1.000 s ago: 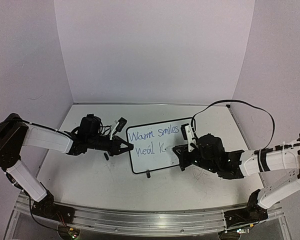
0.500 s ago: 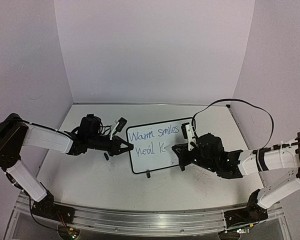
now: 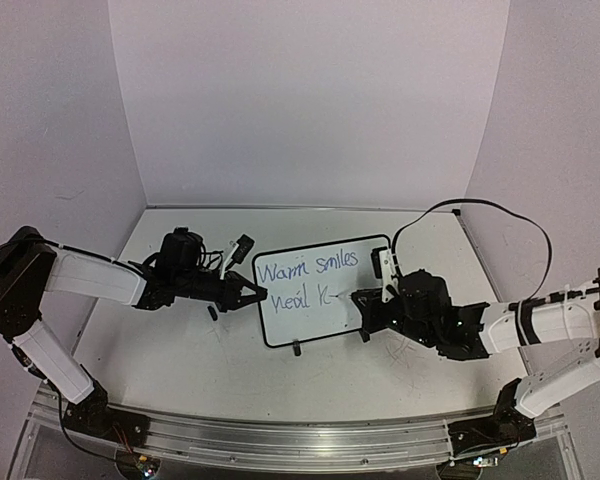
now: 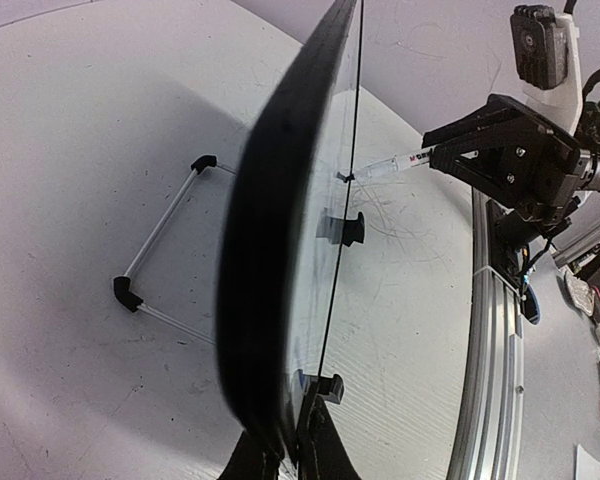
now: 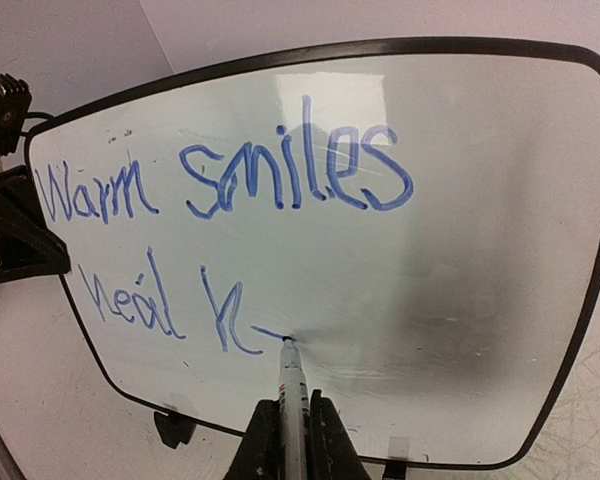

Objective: Write a sentence on the whiteboard

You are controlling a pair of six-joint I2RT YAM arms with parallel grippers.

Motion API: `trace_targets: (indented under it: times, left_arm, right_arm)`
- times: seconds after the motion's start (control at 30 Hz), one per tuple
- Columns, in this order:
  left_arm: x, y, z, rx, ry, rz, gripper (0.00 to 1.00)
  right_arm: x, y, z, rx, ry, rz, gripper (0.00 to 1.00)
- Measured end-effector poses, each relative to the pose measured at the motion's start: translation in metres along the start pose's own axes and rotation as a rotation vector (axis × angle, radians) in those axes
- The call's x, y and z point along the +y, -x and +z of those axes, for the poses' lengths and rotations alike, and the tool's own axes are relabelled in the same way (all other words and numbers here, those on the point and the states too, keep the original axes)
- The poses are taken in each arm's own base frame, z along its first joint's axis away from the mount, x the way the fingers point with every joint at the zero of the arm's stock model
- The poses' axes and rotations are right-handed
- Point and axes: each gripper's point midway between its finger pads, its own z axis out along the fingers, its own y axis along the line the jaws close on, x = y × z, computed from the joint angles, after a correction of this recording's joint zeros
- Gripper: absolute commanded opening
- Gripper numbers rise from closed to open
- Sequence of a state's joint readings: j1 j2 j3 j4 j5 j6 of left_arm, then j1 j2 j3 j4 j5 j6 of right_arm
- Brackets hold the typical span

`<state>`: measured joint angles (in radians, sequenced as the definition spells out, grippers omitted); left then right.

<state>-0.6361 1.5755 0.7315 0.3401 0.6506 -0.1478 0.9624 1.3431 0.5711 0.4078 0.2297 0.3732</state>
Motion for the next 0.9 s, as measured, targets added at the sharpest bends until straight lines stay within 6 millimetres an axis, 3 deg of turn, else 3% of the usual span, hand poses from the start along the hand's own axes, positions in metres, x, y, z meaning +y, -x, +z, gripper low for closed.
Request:
trace_targets:
  times: [0.5,0.9]
  left_arm:
    - [0.0001,0.0,0.0,0.0,0.0,0.0,0.0]
    - [0.0005,-0.0002,0.0,0.001,0.003,-0.002,0.0]
  right_arm:
    - [-0.0016,0.0099,0.0004,-0.046,0.016,0.033,0.0]
    - [0.0065,0.0048,0.0054,-0.024,0.058,0.029,0.0]
